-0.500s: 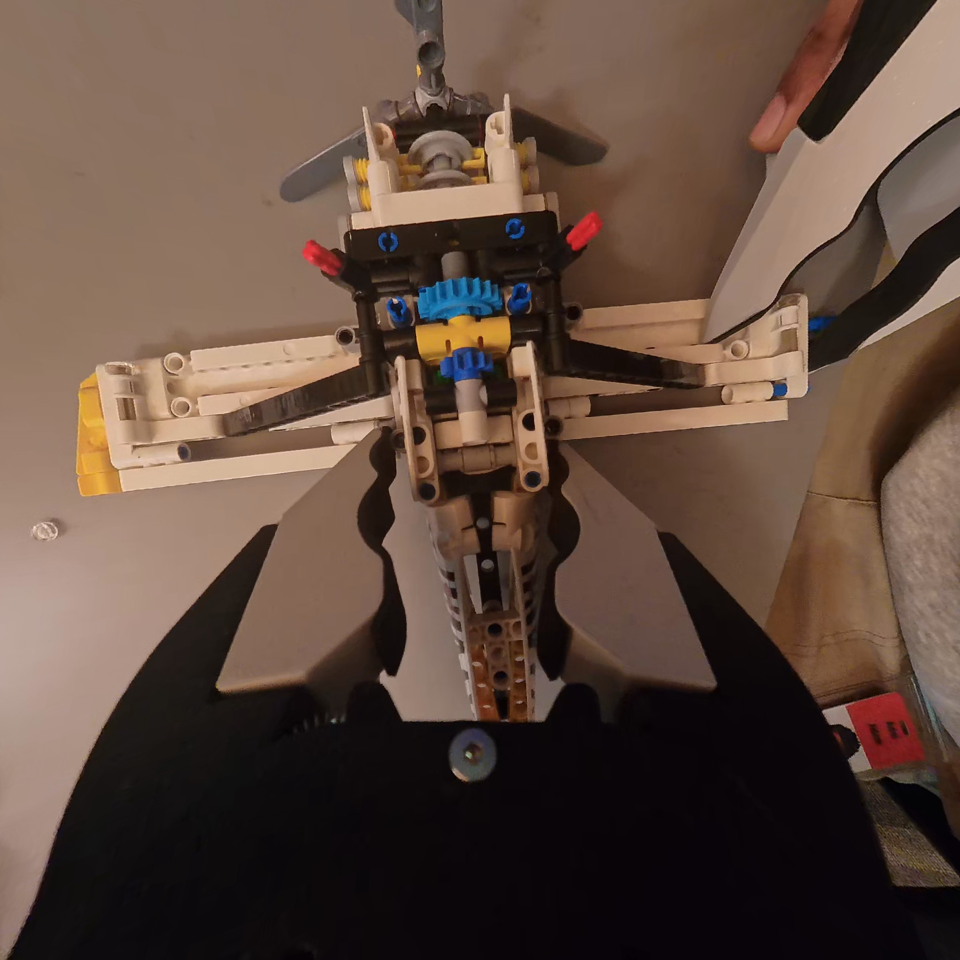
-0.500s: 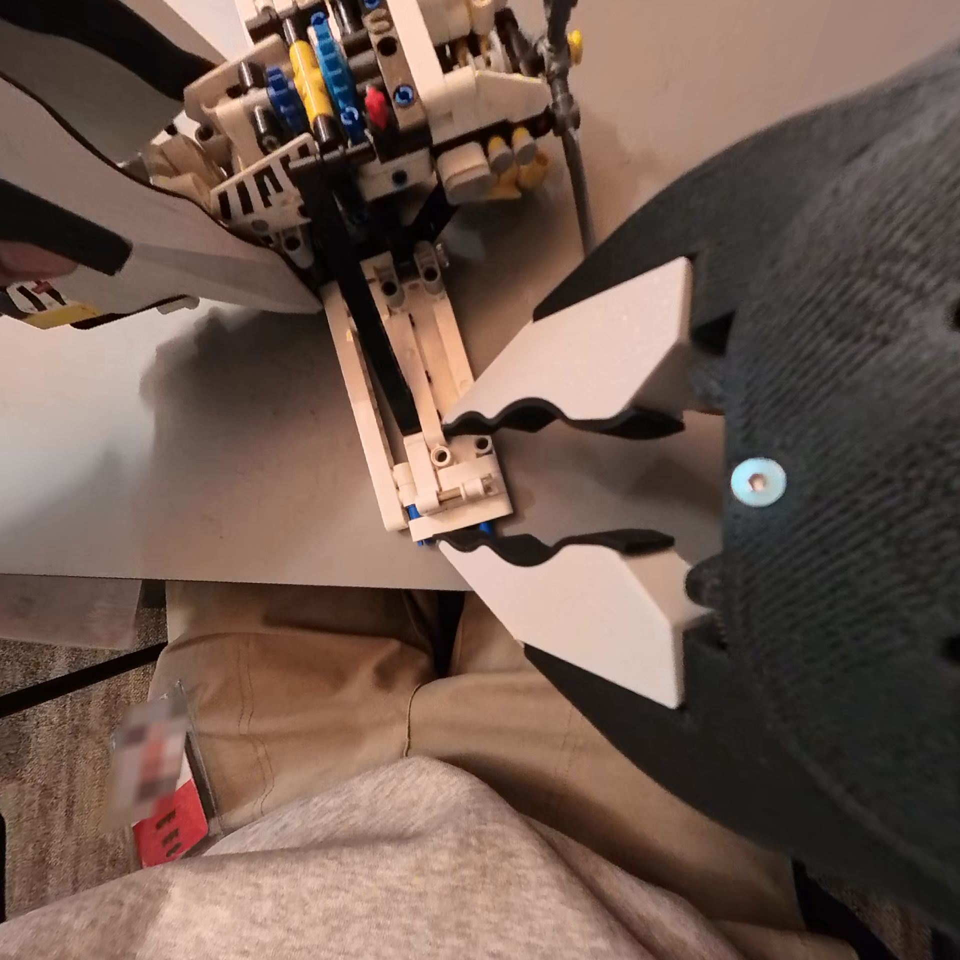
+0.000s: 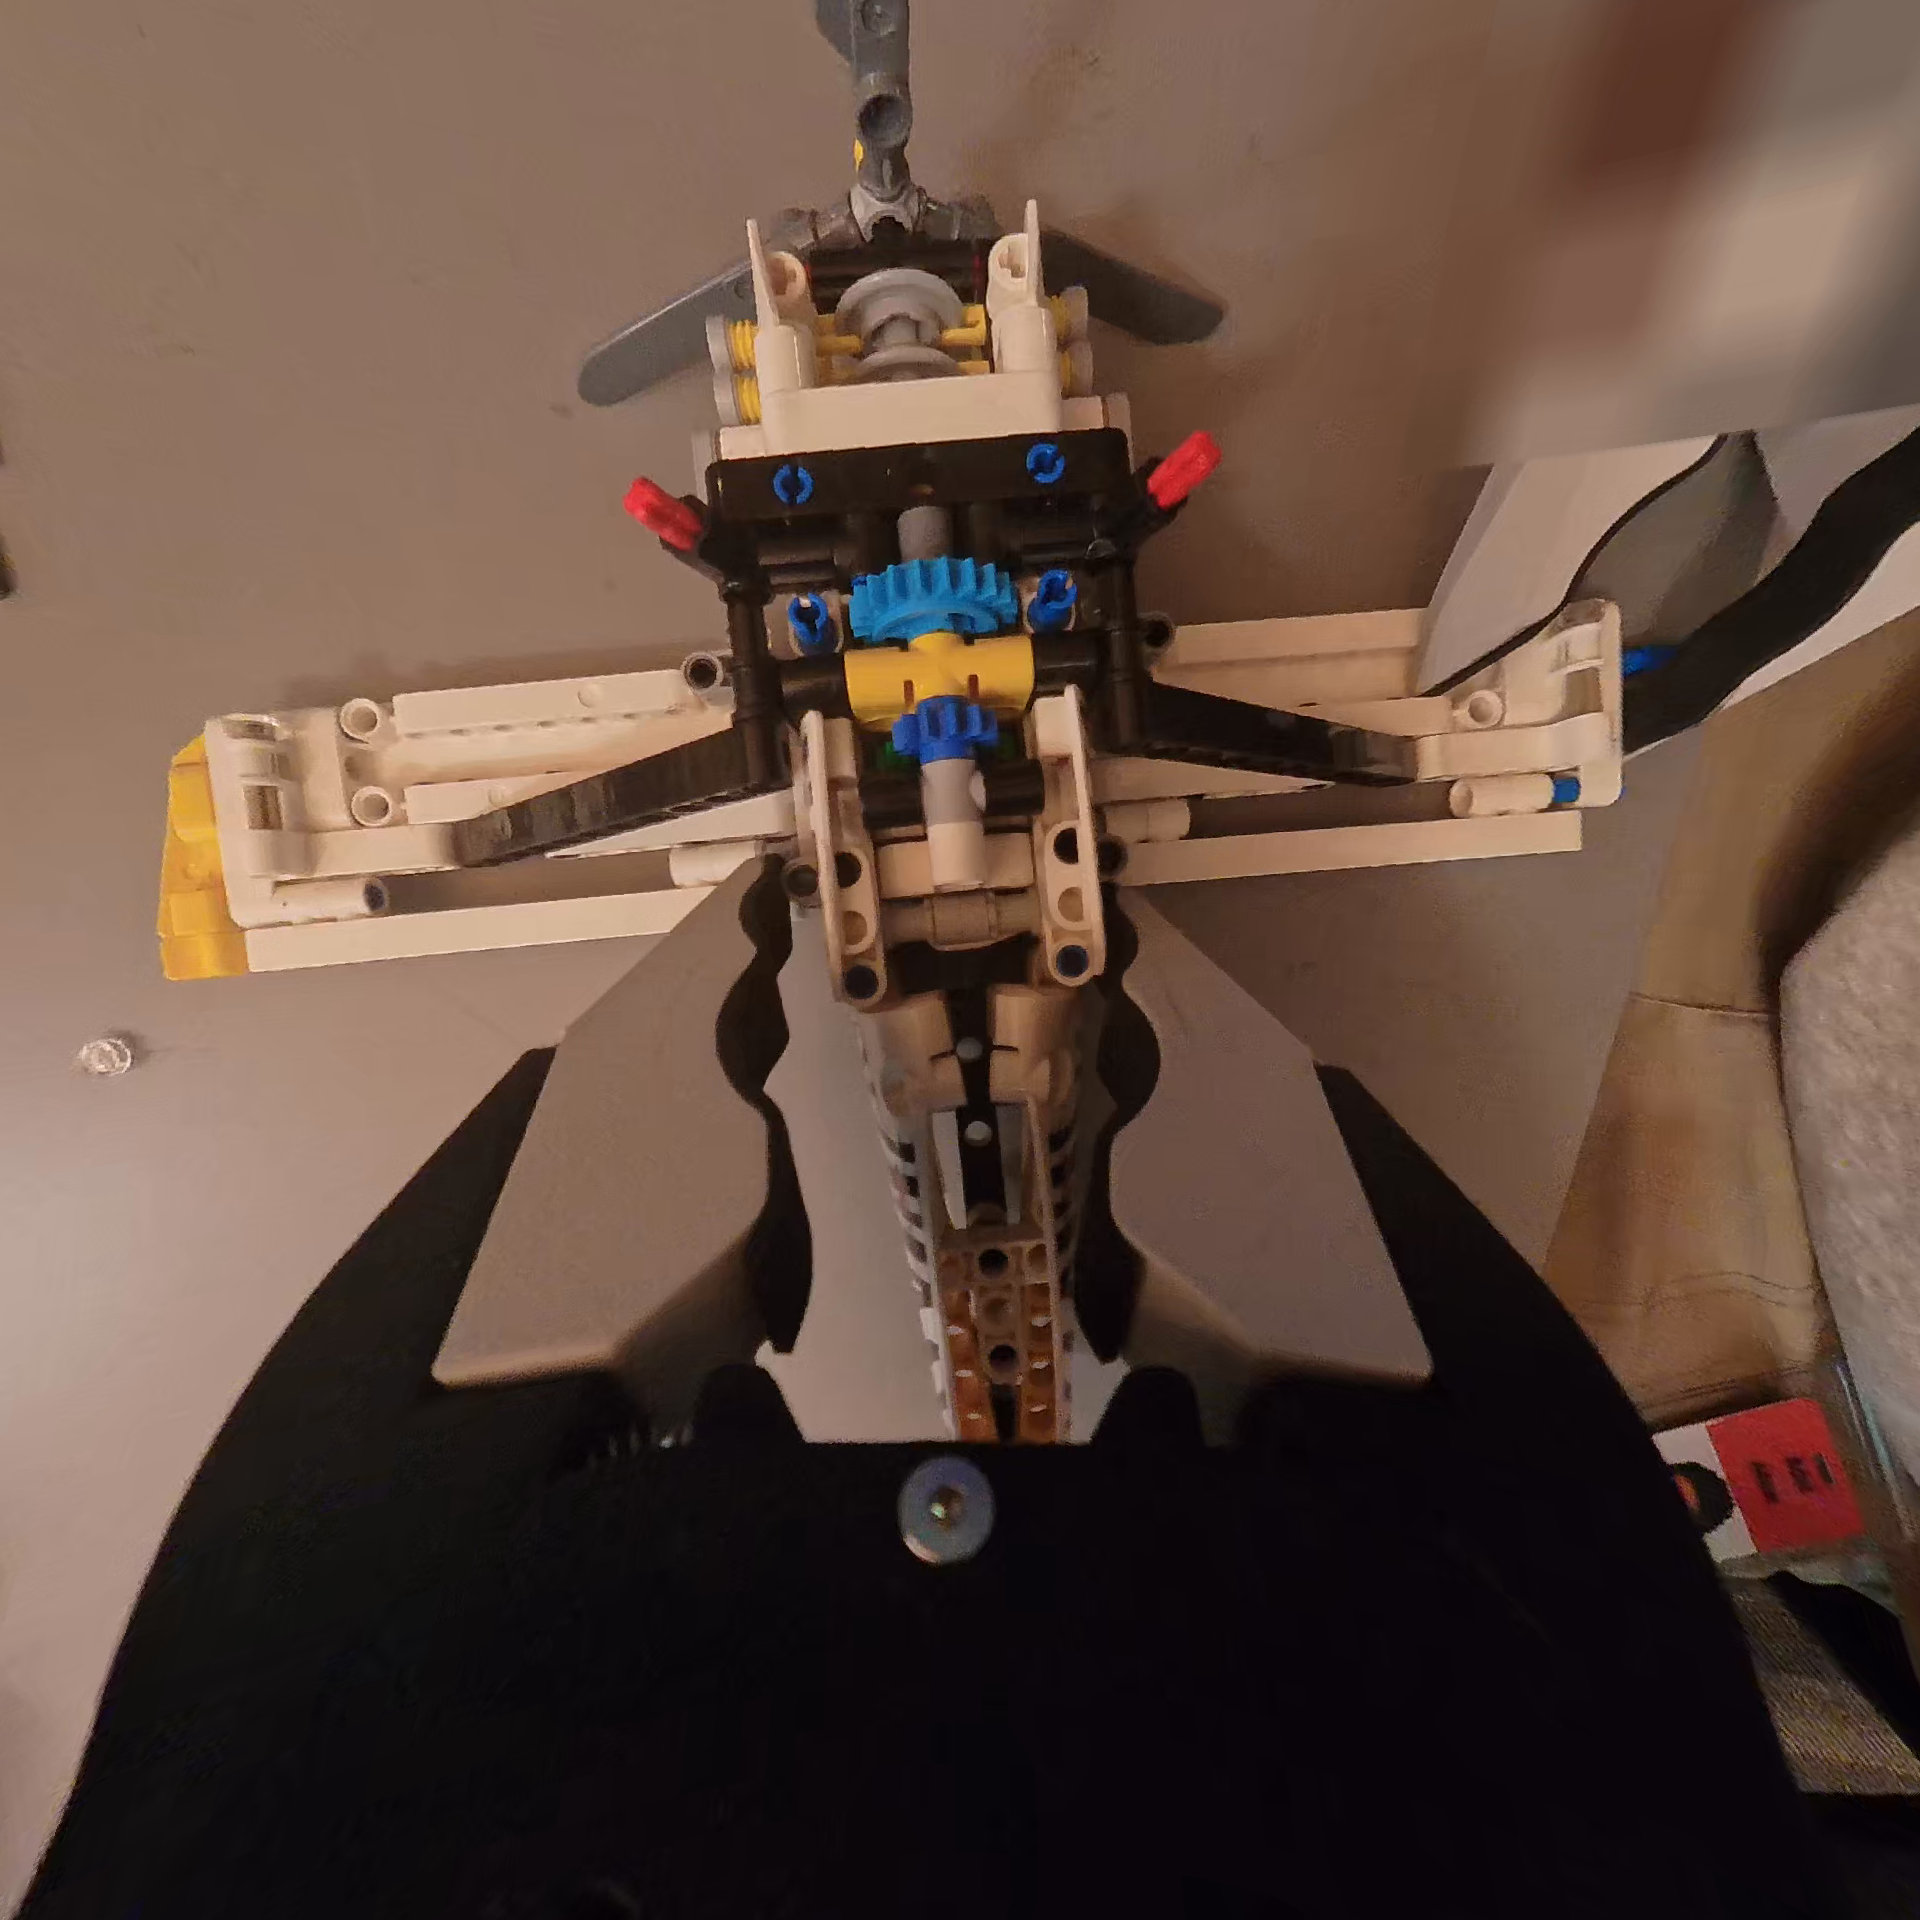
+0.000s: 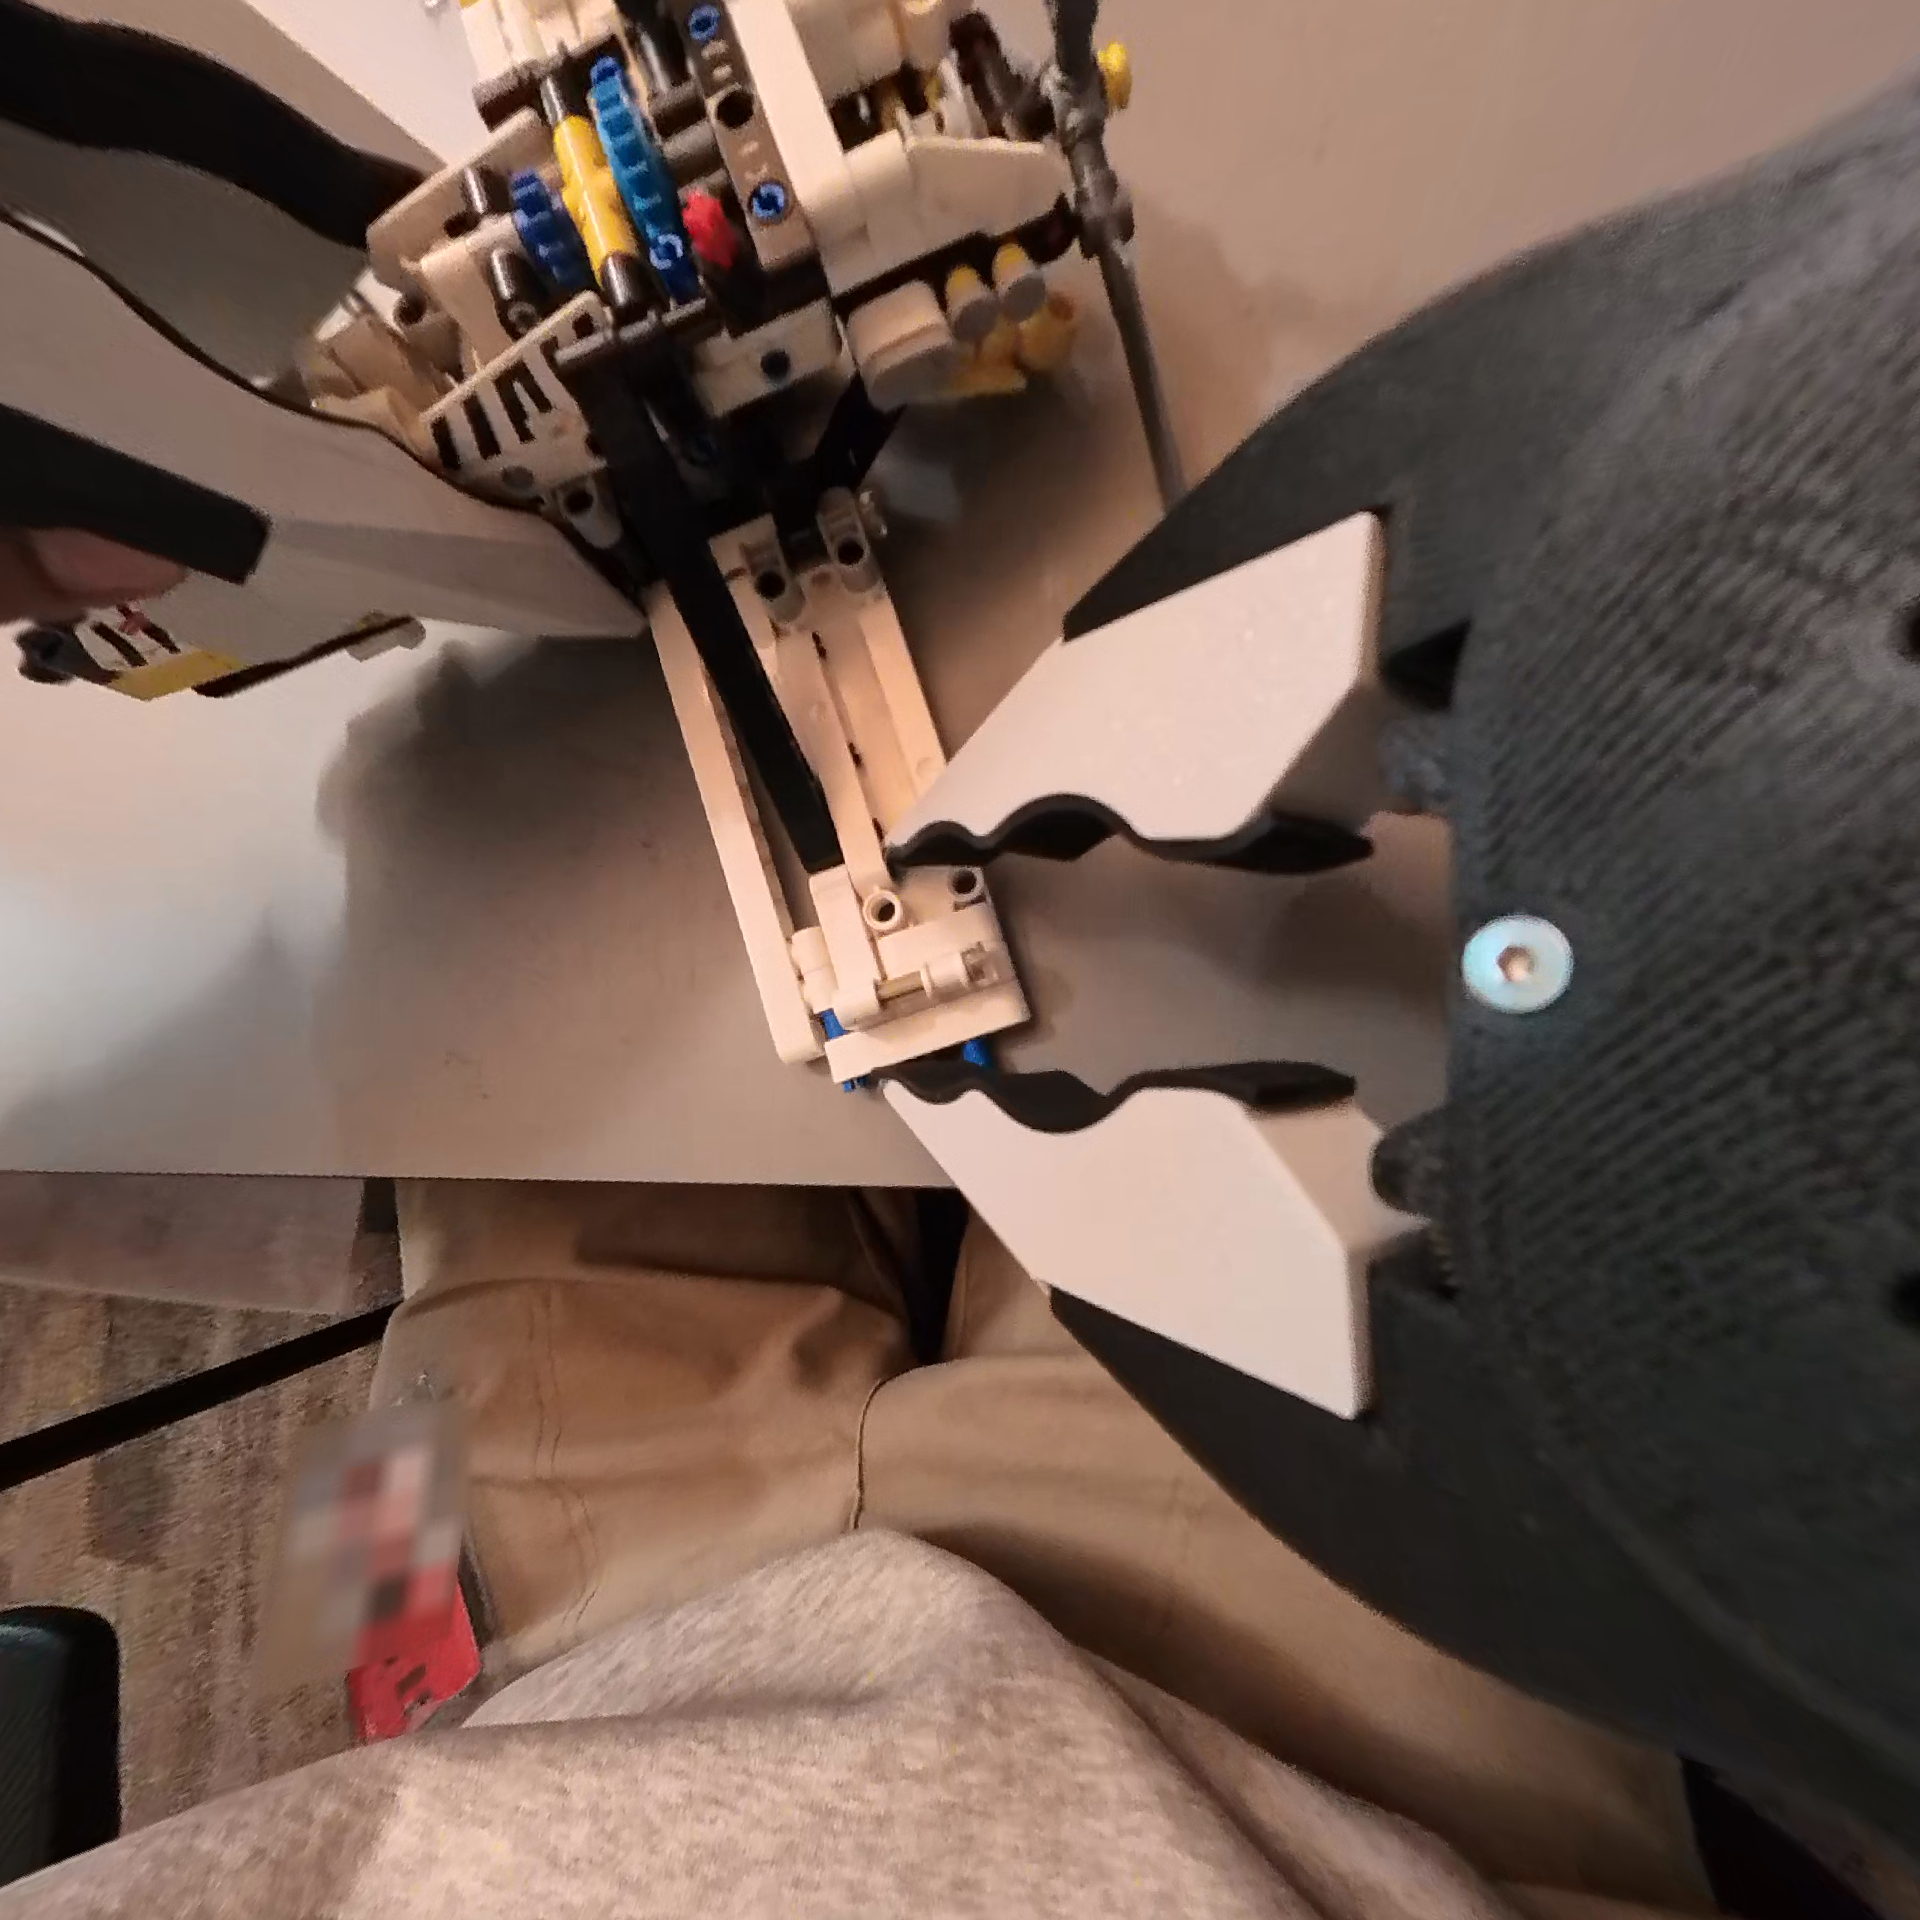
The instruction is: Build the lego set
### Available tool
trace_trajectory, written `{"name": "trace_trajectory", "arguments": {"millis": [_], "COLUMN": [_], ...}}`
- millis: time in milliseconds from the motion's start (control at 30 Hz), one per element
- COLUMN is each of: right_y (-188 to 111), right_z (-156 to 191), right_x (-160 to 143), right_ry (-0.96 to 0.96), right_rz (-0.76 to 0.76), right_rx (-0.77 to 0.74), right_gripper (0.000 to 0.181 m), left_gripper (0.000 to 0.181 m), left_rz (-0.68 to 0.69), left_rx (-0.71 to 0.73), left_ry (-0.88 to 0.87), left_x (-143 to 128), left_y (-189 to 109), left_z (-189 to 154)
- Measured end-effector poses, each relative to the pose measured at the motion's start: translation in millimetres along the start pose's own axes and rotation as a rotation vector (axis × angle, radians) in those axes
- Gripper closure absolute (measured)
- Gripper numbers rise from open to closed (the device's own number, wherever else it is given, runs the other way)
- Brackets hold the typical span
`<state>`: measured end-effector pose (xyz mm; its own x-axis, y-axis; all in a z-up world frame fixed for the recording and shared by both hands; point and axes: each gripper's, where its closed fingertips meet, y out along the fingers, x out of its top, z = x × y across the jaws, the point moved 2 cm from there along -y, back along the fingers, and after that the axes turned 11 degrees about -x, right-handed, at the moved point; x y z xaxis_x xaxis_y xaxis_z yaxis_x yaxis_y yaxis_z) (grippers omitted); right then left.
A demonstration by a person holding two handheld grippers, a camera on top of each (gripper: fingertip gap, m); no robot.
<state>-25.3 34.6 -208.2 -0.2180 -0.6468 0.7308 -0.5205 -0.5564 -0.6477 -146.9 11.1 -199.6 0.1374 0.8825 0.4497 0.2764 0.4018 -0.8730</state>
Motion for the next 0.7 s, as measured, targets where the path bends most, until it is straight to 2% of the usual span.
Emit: {"name": "trace_trajectory", "arguments": {"millis": [200, 300, 433, 600, 700], "right_y": [-3.2, -4.1, -6.3, -10.4, -10.2], "right_z": [2.4, 2.5, -1.3, -1.5, -1.2], "right_x": [-0.6, -1.2, -1.5, 1.8, 0.4], "right_ry": [0.009, 0.037, 0.082, 0.091, 0.029], "right_rz": [-0.004, -0.017, -0.023, -0.051, -0.045], "right_rx": [-0.073, -0.112, -0.174, -0.245, -0.265], "right_gripper": [0.135, 0.129, 0.12, 0.128, 0.136], "left_gripper": [0.122, 0.11, 0.096, 0.098, 0.098], "left_rz": [0.01, 0.046, 0.026, -0.077, -0.052], "left_rx": [0.033, 0.08, 0.107, 0.058, 0.053], "left_ry": [-0.006, 0.002, -0.006, -0.021, -0.008], "left_x": [-0.3, -4.8, -6.3, -1.9, -2.3], "left_y": [-0.1, -1.7, -9.4, -21.5, -15.2], "left_z": [2.1, 6.4, 5.3, -5.4, -7.4]}}
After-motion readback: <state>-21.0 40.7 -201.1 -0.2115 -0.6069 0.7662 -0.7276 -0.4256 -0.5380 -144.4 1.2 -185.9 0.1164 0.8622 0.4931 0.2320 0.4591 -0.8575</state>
